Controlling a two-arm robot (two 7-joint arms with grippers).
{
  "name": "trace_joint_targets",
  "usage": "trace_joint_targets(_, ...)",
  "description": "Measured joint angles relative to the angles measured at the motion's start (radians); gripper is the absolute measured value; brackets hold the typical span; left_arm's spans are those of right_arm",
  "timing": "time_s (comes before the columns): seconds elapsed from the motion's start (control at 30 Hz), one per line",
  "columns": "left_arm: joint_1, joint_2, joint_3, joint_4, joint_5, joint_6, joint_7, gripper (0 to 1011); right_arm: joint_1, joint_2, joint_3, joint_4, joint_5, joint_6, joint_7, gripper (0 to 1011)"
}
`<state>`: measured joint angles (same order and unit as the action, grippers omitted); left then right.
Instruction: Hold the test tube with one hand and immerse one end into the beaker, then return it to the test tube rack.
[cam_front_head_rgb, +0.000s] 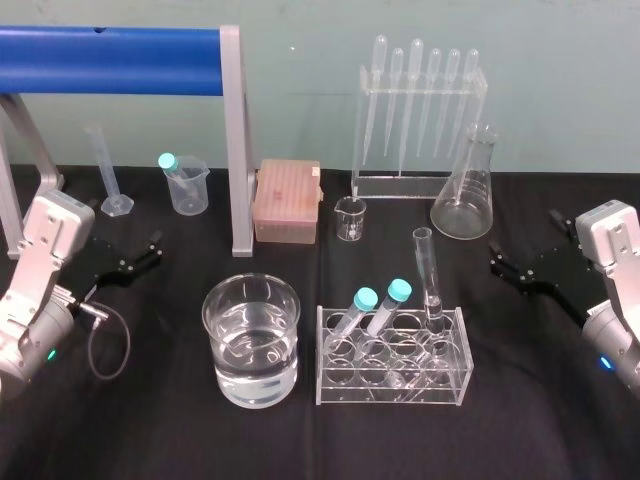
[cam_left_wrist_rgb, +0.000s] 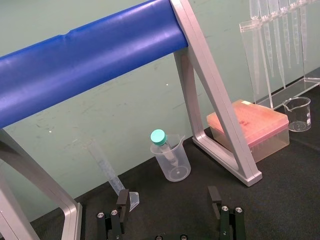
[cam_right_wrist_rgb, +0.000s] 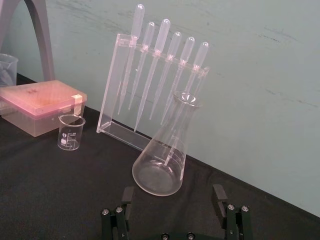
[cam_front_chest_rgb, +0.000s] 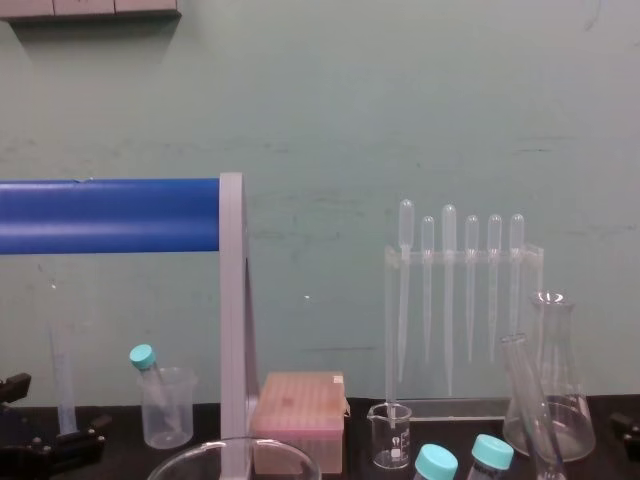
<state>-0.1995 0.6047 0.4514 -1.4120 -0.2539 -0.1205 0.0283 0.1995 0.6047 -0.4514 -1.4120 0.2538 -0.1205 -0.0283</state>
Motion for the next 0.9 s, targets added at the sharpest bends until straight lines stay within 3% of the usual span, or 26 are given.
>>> trace_joint_targets(0.9, 0.000, 0.000, 0.000, 0.000, 0.000, 0.000, 0.000, 1000, 0.000, 0.000, 0.000, 0.000, 0.000, 0.000, 0.000, 1002)
